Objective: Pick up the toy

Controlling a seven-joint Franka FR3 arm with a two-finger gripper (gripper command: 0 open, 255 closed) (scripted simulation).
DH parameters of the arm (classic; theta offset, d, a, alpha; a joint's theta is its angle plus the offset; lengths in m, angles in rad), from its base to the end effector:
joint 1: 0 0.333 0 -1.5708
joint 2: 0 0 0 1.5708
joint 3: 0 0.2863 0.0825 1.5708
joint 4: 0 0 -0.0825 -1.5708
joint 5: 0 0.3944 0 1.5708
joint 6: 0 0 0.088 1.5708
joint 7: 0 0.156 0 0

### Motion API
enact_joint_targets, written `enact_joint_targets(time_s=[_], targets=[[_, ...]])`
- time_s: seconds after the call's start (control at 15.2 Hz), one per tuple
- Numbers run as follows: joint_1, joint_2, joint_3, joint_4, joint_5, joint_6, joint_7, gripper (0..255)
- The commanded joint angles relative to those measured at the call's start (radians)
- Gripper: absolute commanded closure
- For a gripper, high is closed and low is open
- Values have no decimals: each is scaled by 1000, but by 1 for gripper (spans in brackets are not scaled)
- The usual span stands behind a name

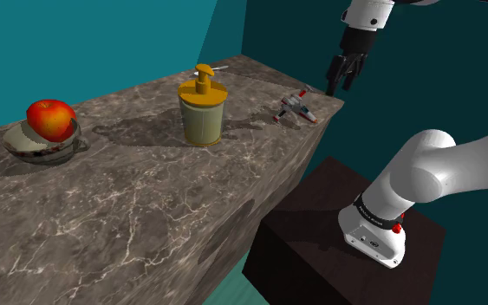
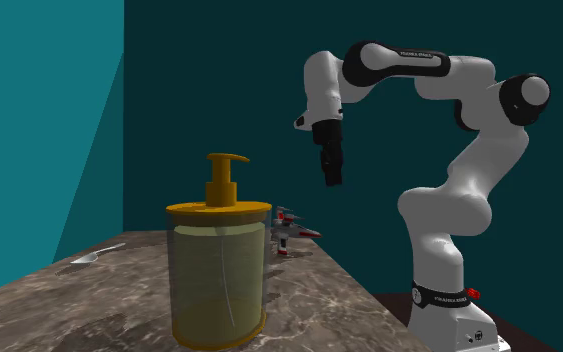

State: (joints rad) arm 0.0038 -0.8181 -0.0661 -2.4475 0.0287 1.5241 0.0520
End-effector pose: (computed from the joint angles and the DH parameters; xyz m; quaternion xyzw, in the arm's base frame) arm 0.3169 -0.0158 0.4836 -0.9968 0.0454 0.0534 0.0381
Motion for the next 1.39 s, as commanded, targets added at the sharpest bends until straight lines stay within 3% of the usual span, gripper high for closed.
enact_joint_targets(time_s=[0.0,0.53,1.19,1.25,1.32], targets=[[0,0,0,0,0,0,0,0],[18,116,-44,-163,-43,382,-119,0],[18,155,-53,-253,-46,515,-130,0],[18,154,-53,-254,-46,515,-130,255],[18,154,-53,-253,-47,514,-131,255]])
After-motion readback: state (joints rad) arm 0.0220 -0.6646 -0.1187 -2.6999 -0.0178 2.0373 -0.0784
